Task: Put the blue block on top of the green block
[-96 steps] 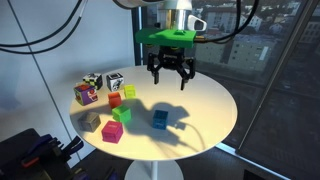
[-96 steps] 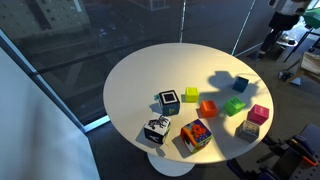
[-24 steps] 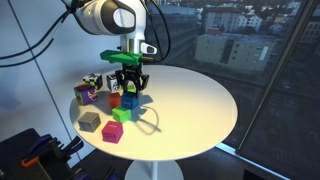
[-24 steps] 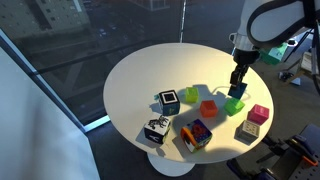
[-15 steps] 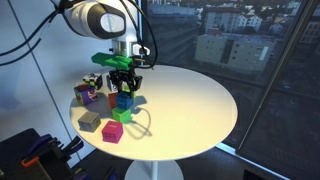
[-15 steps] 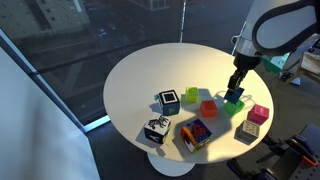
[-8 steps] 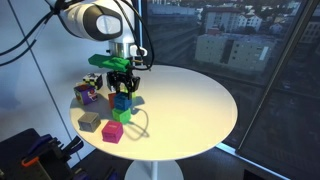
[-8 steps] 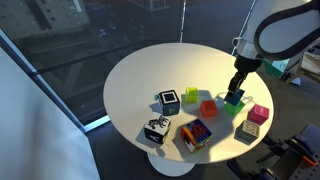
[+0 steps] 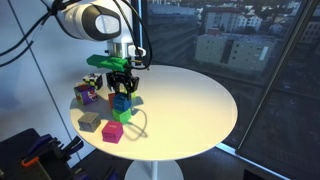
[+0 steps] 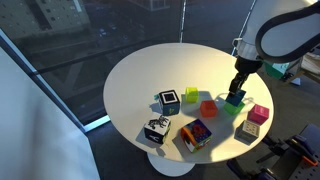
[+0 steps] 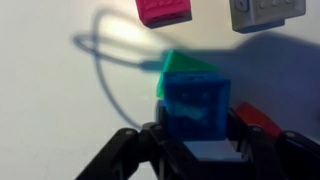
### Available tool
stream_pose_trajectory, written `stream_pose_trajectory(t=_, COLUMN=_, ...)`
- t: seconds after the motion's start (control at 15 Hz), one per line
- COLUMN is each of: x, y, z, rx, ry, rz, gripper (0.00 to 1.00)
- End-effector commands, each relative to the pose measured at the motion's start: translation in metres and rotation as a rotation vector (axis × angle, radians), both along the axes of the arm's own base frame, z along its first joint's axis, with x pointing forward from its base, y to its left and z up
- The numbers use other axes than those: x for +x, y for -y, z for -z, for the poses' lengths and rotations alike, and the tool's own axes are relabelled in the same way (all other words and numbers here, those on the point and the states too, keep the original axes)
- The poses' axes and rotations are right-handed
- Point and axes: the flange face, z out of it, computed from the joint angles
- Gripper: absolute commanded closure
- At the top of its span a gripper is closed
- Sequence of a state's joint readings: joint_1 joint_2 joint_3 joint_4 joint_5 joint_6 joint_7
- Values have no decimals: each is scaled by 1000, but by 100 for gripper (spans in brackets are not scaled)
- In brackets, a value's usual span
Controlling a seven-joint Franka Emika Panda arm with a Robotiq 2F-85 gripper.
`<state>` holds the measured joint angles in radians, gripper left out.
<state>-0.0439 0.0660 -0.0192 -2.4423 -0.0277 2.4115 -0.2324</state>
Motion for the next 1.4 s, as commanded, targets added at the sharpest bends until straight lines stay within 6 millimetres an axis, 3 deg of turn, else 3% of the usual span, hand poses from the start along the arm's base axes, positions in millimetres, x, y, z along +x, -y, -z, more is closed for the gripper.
stream_pose_trajectory(t=0.0, x=-8, y=0, z=-5, rx=-30, ry=-10, rz=20, gripper=67)
stream_pose_trajectory(t=0.27, x=-9, y=-1, z=-2, rx=-35, ry=-23, rz=18, gripper=67)
stream_pose_trajectory(t=0.33, x=-9, y=0, z=-2, rx=-35, ry=-24, rz=19, gripper=32)
stream_pose_trajectory(t=0.4, x=-9, y=0, z=-2, rx=-34, ry=-27, rz=19, gripper=16)
stream_pose_trajectory(t=0.53, x=-11, y=1, z=-3, rx=-26, ry=-39, rz=17, gripper=2)
stream_pose_trajectory(t=0.87, x=-11, y=2, z=-20, rx=9, ry=-36, rz=19, gripper=0)
stream_pose_trajectory(t=1.33, x=-13, y=12, z=-58, rx=20, ry=-36, rz=59, gripper=0)
